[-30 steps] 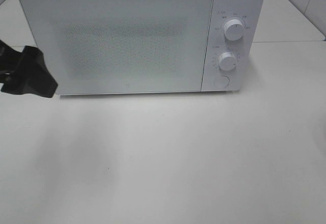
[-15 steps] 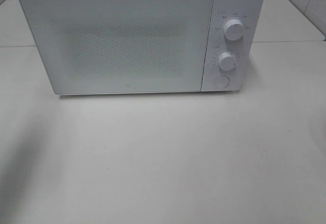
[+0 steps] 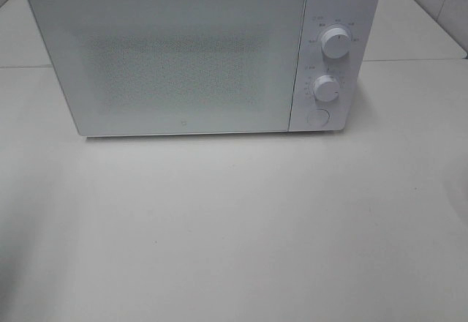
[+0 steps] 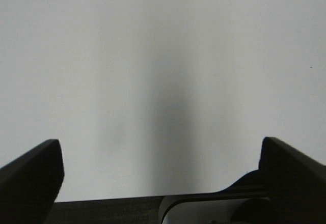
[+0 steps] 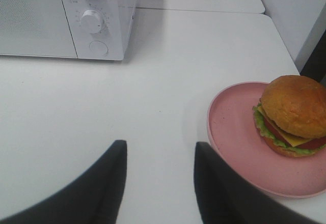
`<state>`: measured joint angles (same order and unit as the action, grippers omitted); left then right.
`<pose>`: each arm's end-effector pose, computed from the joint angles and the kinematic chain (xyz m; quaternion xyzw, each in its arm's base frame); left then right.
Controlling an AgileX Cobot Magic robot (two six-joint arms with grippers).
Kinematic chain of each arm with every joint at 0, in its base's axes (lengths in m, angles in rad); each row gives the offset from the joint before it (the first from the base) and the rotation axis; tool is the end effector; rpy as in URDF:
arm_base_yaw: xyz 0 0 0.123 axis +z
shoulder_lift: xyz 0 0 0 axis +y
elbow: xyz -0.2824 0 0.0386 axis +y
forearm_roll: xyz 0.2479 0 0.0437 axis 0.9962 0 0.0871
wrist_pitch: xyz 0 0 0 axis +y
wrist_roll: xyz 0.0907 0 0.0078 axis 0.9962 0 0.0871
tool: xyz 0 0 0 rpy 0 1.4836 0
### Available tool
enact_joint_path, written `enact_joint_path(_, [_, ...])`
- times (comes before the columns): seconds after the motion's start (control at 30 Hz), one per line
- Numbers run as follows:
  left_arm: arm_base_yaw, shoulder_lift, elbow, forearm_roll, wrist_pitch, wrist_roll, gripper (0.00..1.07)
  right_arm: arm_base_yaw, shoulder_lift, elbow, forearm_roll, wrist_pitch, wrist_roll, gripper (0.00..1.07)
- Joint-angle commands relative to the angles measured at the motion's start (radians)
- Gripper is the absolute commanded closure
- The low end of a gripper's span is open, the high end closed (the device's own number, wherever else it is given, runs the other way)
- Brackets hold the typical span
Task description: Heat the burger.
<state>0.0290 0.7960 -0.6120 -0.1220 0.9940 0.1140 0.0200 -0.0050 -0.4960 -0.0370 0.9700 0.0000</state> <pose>0.1239 -0.0057 0.2692 0.0211 0.9695 -0.0404 0.2408 -0.0017 -0.0028 0.2836 -0.0084 0.8282 -0.0129 0.5602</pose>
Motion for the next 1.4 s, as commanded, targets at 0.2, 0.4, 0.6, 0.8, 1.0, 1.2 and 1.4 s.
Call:
enact_joint_path(0.2, [0.003,-0.250,0.068,-0.005,0.040,-0.002,0.11,0.000,-0.025,0.001,-0.001,-0.008,0.000,0.62])
enact_joint_path(0.4, [0.003,-0.408,0.092,-0.006,0.082,-0.006,0.11,0.000,-0.025,0.001,-0.001,-0.008,0.000,0.62])
enact_joint_path(0.6, [0.003,-0.497,0.092,-0.005,0.082,-0.007,0.11,0.000,-0.025,0.001,-0.001,-0.008,0.000,0.62])
enact_joint_path(0.8, [0.003,-0.646,0.092,-0.005,0.082,-0.007,0.11,0.000,-0.025,0.001,-0.001,-0.008,0.000,0.62])
enact_joint_path(1.0, [0.003,-0.756,0.092,-0.005,0.082,-0.006,0.11,0.000,-0.025,0.001,-0.001,-0.008,0.000,0.62])
enact_joint_path(1.2, [0.003,-0.823,0.094,-0.004,0.082,-0.006,0.11,0.000,-0.024,0.001,-0.001,-0.008,0.000,0.62])
enact_joint_path(1.4, [0.003,-0.823,0.094,-0.002,0.081,-0.008,0.11,0.000,-0.024,0.001,-0.001,-0.008,0.000,0.62])
